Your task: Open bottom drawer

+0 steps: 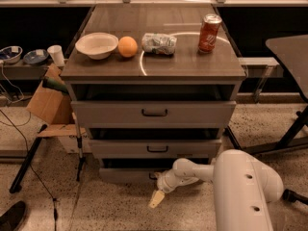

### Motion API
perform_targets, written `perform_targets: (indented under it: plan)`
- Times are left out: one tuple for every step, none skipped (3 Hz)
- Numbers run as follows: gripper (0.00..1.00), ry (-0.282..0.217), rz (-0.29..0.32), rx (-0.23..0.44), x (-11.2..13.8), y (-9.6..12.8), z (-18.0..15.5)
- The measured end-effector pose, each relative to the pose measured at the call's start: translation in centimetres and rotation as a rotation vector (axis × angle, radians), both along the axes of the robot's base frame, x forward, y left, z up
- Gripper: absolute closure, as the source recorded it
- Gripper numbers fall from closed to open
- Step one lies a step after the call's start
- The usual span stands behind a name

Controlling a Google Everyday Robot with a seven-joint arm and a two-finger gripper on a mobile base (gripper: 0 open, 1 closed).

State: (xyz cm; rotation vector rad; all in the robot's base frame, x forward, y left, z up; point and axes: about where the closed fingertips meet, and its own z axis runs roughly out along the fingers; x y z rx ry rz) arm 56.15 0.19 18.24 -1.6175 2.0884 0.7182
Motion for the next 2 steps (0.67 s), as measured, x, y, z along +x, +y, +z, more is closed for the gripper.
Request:
perform_targets:
  plan:
    - [0.00,0.032,0.015,-0.021,-0.52,-0.56,-0.86]
    - [0.00,0.053,0.029,-0.037,-1.48,-1.26,-1.29]
